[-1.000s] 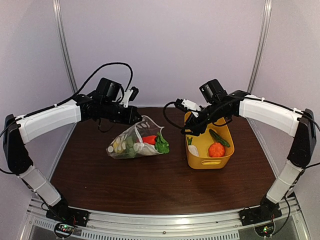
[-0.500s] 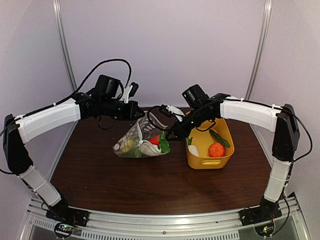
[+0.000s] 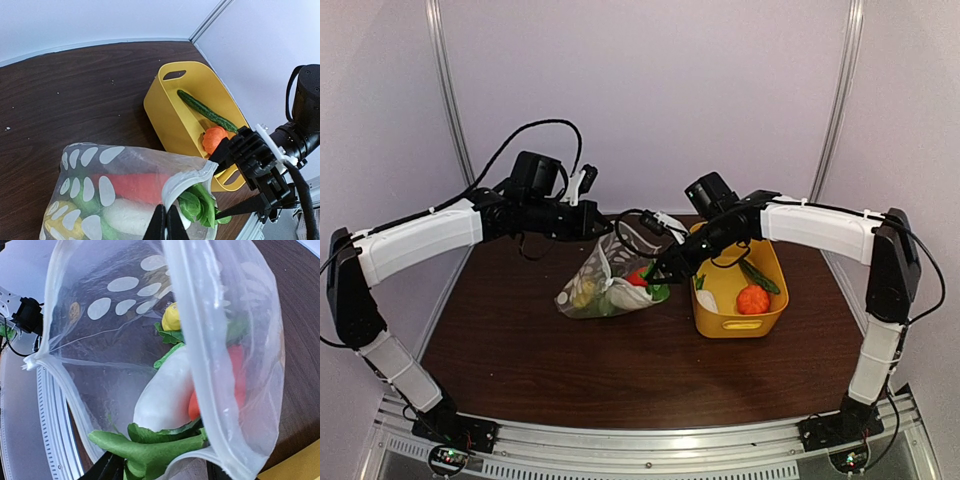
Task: Place the food in the zip-top bag and seal the zipper
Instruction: Adjust the fake vegetable in the zipper food storage bag.
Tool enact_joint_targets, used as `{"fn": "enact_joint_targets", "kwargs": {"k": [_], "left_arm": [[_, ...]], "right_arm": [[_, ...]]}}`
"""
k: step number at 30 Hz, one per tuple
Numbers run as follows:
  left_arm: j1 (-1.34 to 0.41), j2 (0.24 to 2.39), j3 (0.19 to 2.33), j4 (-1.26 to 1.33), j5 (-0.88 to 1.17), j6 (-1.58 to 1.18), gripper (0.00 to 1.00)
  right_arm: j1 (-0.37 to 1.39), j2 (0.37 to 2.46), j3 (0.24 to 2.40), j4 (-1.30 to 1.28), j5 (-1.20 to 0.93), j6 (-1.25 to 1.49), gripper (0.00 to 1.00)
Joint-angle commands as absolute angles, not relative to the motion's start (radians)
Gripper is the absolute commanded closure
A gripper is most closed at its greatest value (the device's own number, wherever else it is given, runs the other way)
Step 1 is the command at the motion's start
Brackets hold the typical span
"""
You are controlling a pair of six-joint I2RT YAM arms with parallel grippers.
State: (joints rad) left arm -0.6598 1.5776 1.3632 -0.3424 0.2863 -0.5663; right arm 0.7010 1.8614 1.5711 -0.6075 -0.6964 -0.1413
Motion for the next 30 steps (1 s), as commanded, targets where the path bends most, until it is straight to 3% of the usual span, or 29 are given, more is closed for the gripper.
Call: {"fn": "enact_joint_targets", "kwargs": {"k": [1,8,11,13,21,27,30], "left_arm": [[-0.653,1.591,1.359,-0.281,0.302,-0.581,1.0],[-0.653,1.59,1.35,-0.283,0.304,-0.593,1.0],[-0.653,1.586,1.335,-0.262,0.305,-0.614,1.0],[-0.653,1.581,1.312,-0.232,0.303,-0.64,1.0],[-0.655,1.572,1.272,-0.194,0.29,-0.668,1.0],[-0.655,1.566,1.257,-0.189,0.284,-0.666,1.0],[-0.655,1.562,1.271,-0.202,0.309,-0.655,1.0]], "right_arm": [[0.698,1.886,1.564,-0.565,-0.567,-0.087,0.47],[0.697,1.933,1.59,-0.559,-0.51,-0.067,0.57],[0.696,1.938,1.586,-0.562,-0.438,-0.067,0.76],[0.693,1.937,1.587,-0.57,-0.414,-0.067,0.79],[0.689,1.88,1.617,-0.612,-0.466,-0.077,0.76],[0.675,1.779,1.609,-0.63,-0.505,-0.083,0.41],[0.669,1.729,1.593,-0.608,-0.411,-0.07,0.43]]}}
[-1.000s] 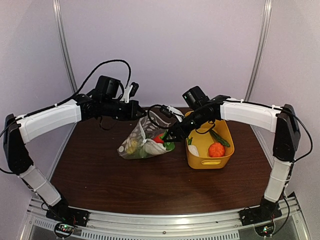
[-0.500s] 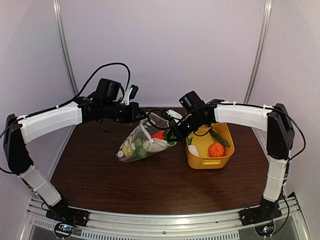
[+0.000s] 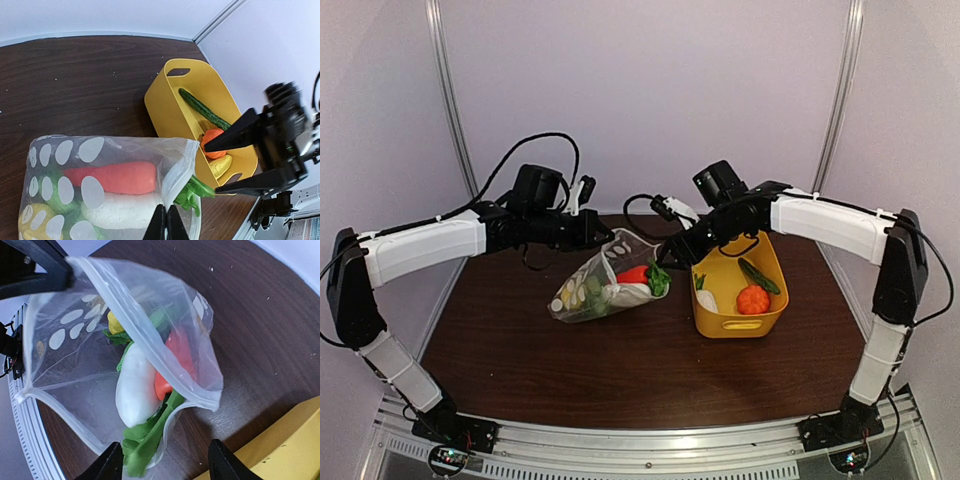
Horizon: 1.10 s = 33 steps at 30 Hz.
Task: Place the food in the zip-top bag and seal the zipper
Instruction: Adjust the fake vegetable in the zipper food storage bag, then pass from the left arm to the right
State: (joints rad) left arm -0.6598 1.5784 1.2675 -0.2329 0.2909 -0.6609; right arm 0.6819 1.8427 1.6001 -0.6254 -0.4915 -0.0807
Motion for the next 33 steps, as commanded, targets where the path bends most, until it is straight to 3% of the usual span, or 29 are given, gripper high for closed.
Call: {"fn": "enact_joint_targets", "kwargs": {"k": [1,4,8,12,23,27,33], "left_arm": [[-0.655,1.56,1.276,-0.205,0.314,-0.652,1.0],[-0.655,1.555,1.289,-0.213,0.311,-0.65,1.0],[-0.655,1.555,1.302,-0.225,0.299,-0.653,1.0],[-0.655,1.55,1.313,-0.224,0.299,-0.661,1.0],[-0.655,1.555,1.323,-0.193,0.332,-0.693,1.0],[-0.655,1.564,1.324,-0.185,0.347,-0.708,1.0],[-0.655,1.561,1.286,-0.137,0.365,-0.746,1.0]], "right_arm": [[0.664,1.728,1.588,-0.6,-0.389,-0.063,0.48],[0.657,1.756,1.582,-0.583,-0.398,-0.055,0.56],[0.658,1.804,1.592,-0.592,-0.488,-0.072,0.53],[0.658,1.808,1.558,-0.586,-0.492,-0.087,0.57],[0.682,1.815,1.488,-0.552,-0.506,-0.076,0.47],[0.682,1.864,1.514,-0.538,-0.447,-0.053,0.6],[0.689,1.963,1.589,-0.554,-0.489,-0.021,0.47]]}}
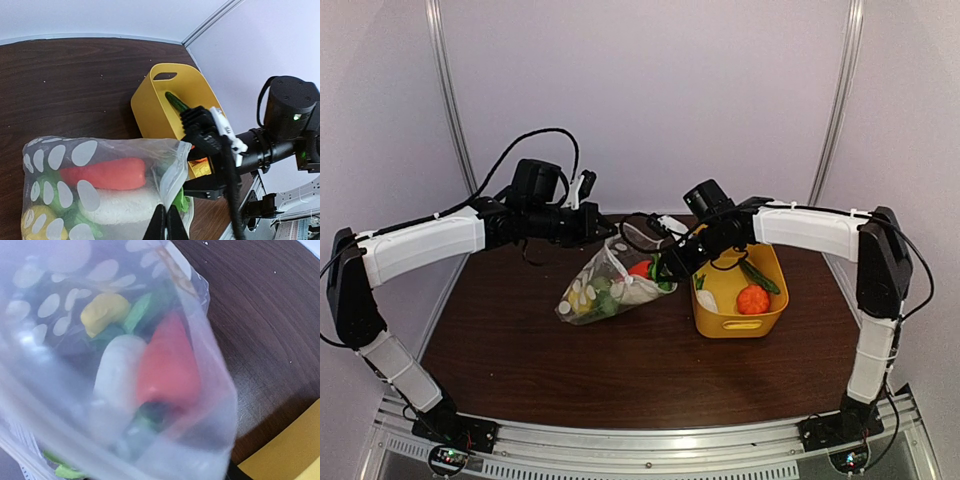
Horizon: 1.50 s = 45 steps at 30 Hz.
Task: Place the food in the zip-top bag and seal the zipper
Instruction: Pass from the left arm to the right, then pass from the right arm to the left
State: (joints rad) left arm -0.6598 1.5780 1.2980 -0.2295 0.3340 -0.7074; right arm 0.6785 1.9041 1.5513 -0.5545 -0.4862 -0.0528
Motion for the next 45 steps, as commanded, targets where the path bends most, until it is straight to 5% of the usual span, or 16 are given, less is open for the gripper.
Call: {"fn": "enact_joint_targets", "kwargs": {"k": [1,5,8,11,17,19,23,27,31,35,36,43,45], "left_arm": [[-0.655,1.562,1.282,-0.128,0.37,-0.757,1.0],[-0.656,1.565,1.284,-0.122,0.38,-0.766,1.0],[-0.656,1.561,1.297,-0.155,0.334,-0.751,1.0],[-0.655,1.554,1.297,-0.161,0.303,-0.725,1.0],[-0.657,1.564,1.288,-0.222,0.208,-0.646,0.98],[-0.656,1.553,1.271,-0.221,0.199,-0.629,0.86],[-0.656,1.533,1.22,-0.169,0.226,-0.636,0.4],[-0.657,1.569,1.239,-0.2,0.238,-0.635,0.33],[-0.657,1.593,1.268,-0.23,0.234,-0.622,0.5],[-0.658,1.593,1.277,-0.24,0.215,-0.612,0.95],[-0.658,1.593,1.281,-0.241,0.218,-0.612,1.0],[-0.662,1.496,1.251,-0.202,0.042,-0.585,1.0],[-0.661,1.501,1.299,-0.238,0.158,-0.582,1.0]], "right_arm": [[0.694,1.971,1.59,-0.547,-0.475,-0.013,0.46],[0.703,1.955,1.568,-0.532,-0.424,-0.001,0.49],[0.696,1.907,1.54,-0.542,-0.387,-0.005,0.68],[0.684,1.849,1.496,-0.529,-0.396,0.0,0.98],[0.684,1.821,1.62,-0.565,-0.515,0.037,1.0],[0.686,1.812,1.687,-0.567,-0.552,0.024,1.0],[0.693,1.898,1.813,-0.664,-0.585,-0.027,0.98],[0.711,1.913,1.777,-0.646,-0.598,-0.009,0.92],[0.717,1.917,1.774,-0.652,-0.572,-0.029,0.91],[0.715,1.922,1.801,-0.675,-0.549,-0.051,0.77],[0.716,1.921,1.807,-0.681,-0.549,-0.055,0.73],[0.711,1.816,1.837,-0.767,-0.499,-0.182,0.36],[0.695,1.792,1.846,-0.802,-0.599,-0.213,0.26]]}}
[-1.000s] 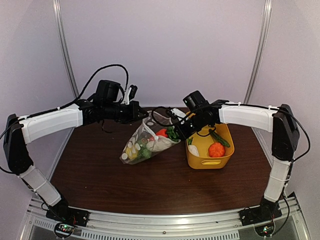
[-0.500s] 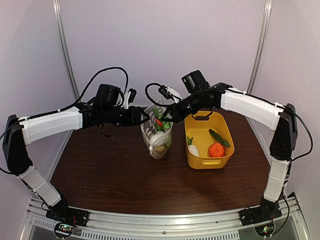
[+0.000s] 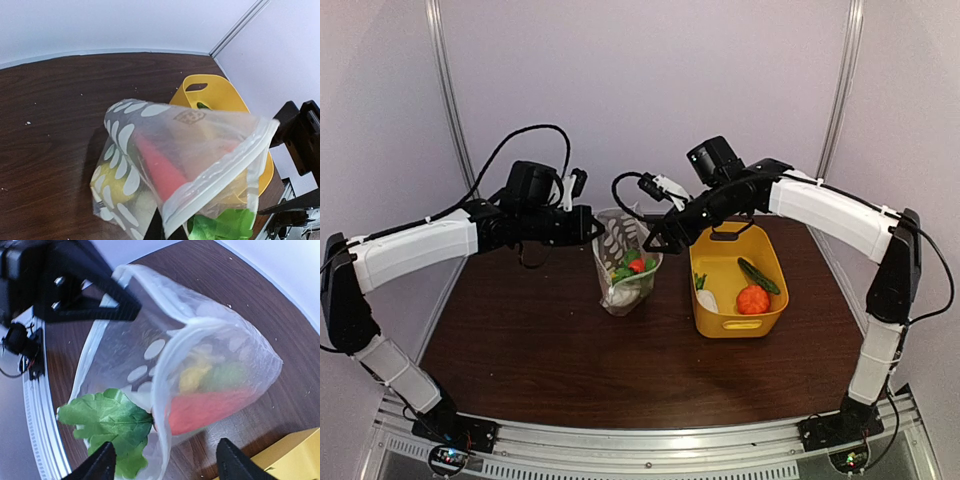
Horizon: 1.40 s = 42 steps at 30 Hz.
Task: Place the food in the zip-top bag and seal the zipper
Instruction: Pass from the right arm to the left, then adjust the fake vegetable in the bin.
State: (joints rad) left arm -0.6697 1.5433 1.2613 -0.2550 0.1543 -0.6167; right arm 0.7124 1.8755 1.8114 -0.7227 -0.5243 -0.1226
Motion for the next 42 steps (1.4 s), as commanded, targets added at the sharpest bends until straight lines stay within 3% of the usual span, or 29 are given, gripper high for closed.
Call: {"fn": "enact_joint_targets", "kwargs": {"k": [1,3,6,8,10,12,14,20,24,35,42], "left_arm": [[-0.677,1.495,1.307,-0.224,0.18,-0.568,1.0],[-0.68,1.498,1.281,-0.218,0.057,-0.562,1.0],[-0.66,1.525,1.334,-0.238,0.229,-0.586,1.0],[-0.67,1.534,1.324,-0.25,0.087,-0.571,1.0],[-0.659,1.553,1.389,-0.302,0.208,-0.564,1.0],[-0.698,1.54,1.415,-0.31,0.144,-0.523,1.0],[-0.694,1.54,1.406,-0.349,0.019,-0.51,1.0],[-0.686,1.598,1.449,-0.486,-0.007,-0.42,1.0],[-0.687,1.594,1.419,-0.471,0.096,-0.413,1.0],[-0.687,1.517,1.355,-0.409,0.102,-0.462,1.0],[-0.687,1.495,1.344,-0.428,0.067,-0.46,1.0]], "right_arm": [[0.689,1.77,1.836,-0.802,-0.612,-0.216,0.19],[0.686,1.729,1.8,-0.776,-0.578,-0.23,0.13],[0.683,1.715,1.778,-0.786,-0.552,-0.252,0.12],[0.673,1.699,1.76,-0.776,-0.55,-0.259,0.12],[0.653,1.681,1.753,-0.777,-0.518,-0.27,0.12],[0.611,1.665,1.722,-0.763,-0.47,-0.279,0.12],[0.559,1.659,1.685,-0.739,-0.422,-0.28,0.13],[0.471,1.659,1.565,-0.705,-0.322,-0.321,0.18],[0.46,1.7,1.543,-0.738,-0.245,-0.36,0.24],[0.396,1.95,1.616,-0.76,-0.452,-0.21,0.35],[0.396,2.037,1.581,-0.724,-0.547,-0.136,0.32]]}}
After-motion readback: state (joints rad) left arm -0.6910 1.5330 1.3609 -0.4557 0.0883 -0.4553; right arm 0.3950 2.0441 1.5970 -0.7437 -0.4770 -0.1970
